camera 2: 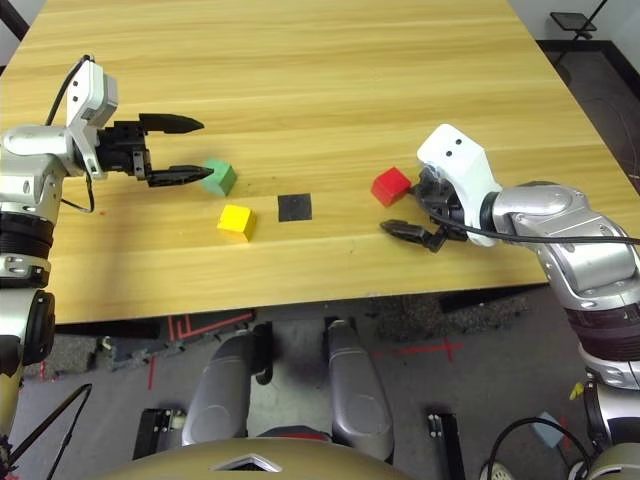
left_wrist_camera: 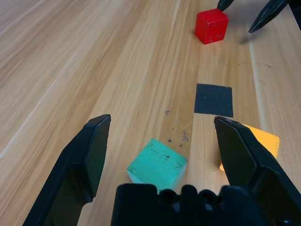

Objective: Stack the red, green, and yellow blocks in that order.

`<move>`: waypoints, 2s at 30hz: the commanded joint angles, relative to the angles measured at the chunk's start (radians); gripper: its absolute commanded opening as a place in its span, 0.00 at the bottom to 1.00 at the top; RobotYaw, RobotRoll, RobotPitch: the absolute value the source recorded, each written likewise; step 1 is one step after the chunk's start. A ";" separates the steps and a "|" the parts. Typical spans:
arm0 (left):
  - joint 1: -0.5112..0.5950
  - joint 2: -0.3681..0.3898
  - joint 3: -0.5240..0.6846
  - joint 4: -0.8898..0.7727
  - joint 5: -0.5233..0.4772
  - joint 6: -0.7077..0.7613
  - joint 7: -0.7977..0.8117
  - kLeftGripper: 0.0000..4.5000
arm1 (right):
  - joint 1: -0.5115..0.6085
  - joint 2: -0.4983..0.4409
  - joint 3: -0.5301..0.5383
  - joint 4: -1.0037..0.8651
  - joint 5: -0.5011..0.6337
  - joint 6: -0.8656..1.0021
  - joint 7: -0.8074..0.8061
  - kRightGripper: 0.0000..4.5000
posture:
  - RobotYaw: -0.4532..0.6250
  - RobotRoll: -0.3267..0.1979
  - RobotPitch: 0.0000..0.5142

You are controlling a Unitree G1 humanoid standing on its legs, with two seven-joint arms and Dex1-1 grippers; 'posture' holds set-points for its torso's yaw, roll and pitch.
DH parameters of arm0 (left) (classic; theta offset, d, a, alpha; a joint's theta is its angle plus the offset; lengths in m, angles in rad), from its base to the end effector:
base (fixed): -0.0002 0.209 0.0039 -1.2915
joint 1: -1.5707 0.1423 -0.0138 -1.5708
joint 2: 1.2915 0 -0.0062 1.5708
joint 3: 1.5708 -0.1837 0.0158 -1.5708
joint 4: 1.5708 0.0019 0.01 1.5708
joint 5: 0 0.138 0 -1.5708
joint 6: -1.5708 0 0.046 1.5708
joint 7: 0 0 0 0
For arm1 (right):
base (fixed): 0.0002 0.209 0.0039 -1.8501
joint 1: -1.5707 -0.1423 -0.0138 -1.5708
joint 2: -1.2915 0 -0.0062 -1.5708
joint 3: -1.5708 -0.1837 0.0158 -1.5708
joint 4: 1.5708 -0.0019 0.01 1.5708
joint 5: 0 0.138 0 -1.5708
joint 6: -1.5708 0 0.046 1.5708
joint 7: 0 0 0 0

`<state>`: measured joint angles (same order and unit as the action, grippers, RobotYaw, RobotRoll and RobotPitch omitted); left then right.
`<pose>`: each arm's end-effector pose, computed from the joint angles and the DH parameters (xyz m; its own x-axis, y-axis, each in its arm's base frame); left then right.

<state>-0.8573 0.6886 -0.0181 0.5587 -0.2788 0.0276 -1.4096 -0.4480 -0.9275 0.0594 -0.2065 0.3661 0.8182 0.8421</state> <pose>0.3232 0.2678 0.2265 0.3594 -0.9056 -0.2251 0.8892 0.2592 0.3769 0.2498 -0.2557 0.2044 0.6543 0.5352 -0.5343 -0.7248 0.6454 -0.2410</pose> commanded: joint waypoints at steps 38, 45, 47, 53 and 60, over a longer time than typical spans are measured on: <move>0.026 0.006 0.011 -0.108 -0.012 0.099 0.024 1.00 | -0.341 0.149 0.128 0.198 -0.069 -0.183 0.312 0.45 | 0.63 0.60 0.43; 0.029 0.002 0.010 -0.117 -0.014 0.102 0.026 1.00 | -0.451 0.219 0.266 0.315 -0.145 -0.291 0.445 0.45 | 0.64 0.59 0.43; 0.037 0.003 0.014 -0.138 -0.028 0.124 0.023 1.00 | -0.466 0.239 0.291 0.346 -0.162 -0.319 0.472 0.45 | 0.65 0.59 0.43; 0.072 0.017 0.026 -0.229 -0.073 0.192 0.010 1.00 | -0.510 0.312 0.335 0.481 -0.227 -0.418 0.508 0.45 | 0.67 0.58 0.43; 0.132 0.039 0.032 -0.362 -0.121 0.276 0.015 1.00 | -0.532 0.371 0.332 0.535 -0.251 -0.456 0.525 0.45 | 0.69 0.58 0.42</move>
<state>-0.7429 0.7123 0.0065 0.2354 -0.3848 0.2846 -1.3925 -0.9722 -0.5626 0.3883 0.3203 0.1259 0.3783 1.3553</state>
